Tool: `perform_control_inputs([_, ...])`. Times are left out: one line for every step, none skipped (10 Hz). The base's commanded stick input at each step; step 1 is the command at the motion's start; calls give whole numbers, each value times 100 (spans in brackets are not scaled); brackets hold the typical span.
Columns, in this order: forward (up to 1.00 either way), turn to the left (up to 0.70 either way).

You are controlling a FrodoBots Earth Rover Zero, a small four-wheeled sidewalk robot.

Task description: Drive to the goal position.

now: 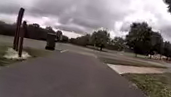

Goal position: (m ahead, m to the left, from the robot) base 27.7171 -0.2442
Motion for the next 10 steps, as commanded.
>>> perform_control_inputs([70,0])
perform_control_inputs([70,0])
perform_control_inputs([70,0])
perform_control_inputs([70,0])
perform_control_inputs([70,0])
perform_control_inputs([70,0])
perform_control_inputs([70,0])
perform_control_inputs([70,0])
perform_control_inputs([70,0])
perform_control_inputs([70,0])
